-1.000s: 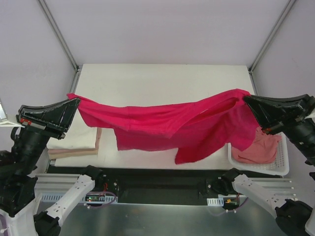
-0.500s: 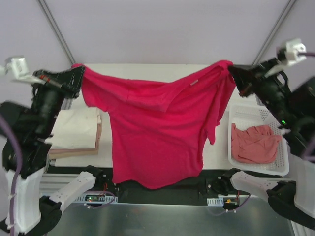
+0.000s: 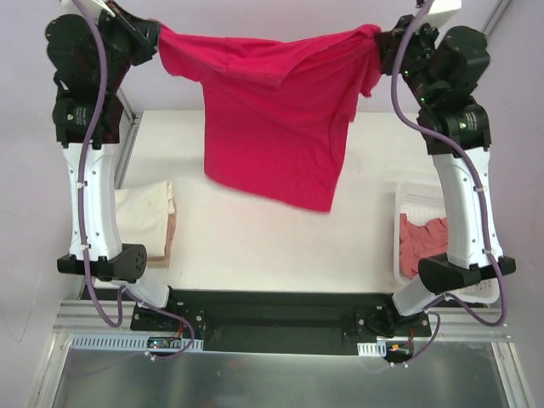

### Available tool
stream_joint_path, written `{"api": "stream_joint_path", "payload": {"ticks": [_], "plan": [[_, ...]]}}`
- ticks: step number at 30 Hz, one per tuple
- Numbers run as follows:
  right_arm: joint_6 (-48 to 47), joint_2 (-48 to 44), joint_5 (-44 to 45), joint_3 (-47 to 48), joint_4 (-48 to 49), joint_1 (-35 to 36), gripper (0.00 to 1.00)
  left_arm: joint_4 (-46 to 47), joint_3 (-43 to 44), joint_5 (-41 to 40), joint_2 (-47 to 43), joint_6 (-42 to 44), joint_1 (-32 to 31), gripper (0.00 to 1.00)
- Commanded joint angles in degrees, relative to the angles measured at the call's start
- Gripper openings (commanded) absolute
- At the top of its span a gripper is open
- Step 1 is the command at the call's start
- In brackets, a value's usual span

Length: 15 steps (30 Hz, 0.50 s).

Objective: Fold and stack the t-shirts
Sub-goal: Flatten out the tshirt

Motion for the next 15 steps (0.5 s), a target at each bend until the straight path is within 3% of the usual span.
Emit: {"api": "stream_joint_path", "payload": {"ticks": [1,4,6,7,8,10,11,13,14,15], "plan": [[1.6,-11.91,-7.49,-2.23,12.47,-0.55,0.0,5.98,5.96,8.29,-8.24,-0.69,0.06,0.0],[-1.83,-19.98,-13.37,-16.54,12.38,-0.47,0.0,5.98,-7.64,8.2,-17.02,1.76,0.06,0.0],[-3.94,-27.17,-18.64,-25.94,11.42,-0.55,0.01,5.89,-23.36,5.84,-25.62,2.48,0.06,0.03],[-4.21,-29.48,-20.66,-35.29,10.02,-0.47,0.02,5.98,-29.25,4.87,-28.89,2.74,0.06,0.05],[-4.12,-31.76,-23.56,-39.22,8.53,-0.55,0.03,5.89,-41.66,3.9,-32.23,2.22,0.06,0.09],[-2.11,-37.22,-24.37,-50.08,2.06,-0.38,0.06,5.89,-54.29,2.22,-41.99,-1.8,0.06,0.13],[-1.14,-40.1,-24.38,-53.37,-0.42,-0.29,0.09,5.72,-66.19,2.31,-45.07,-3.83,0.06,0.14],[3.51,-41.8,-23.41,-63.19,-6.82,0.23,0.17,5.72,-82.02,4.67,-53.16,-9.96,0.06,0.16],[5.09,-42.33,-23.32,-66.29,-9.04,0.33,0.2,5.8,-86.56,5.9,-55.62,-11.31,0.06,0.36],[6.5,-42.07,-23.58,-68.41,-11.93,0.67,0.31,5.28,-90.7,7.65,-60.0,-12.62,0.06,0.37]]}}
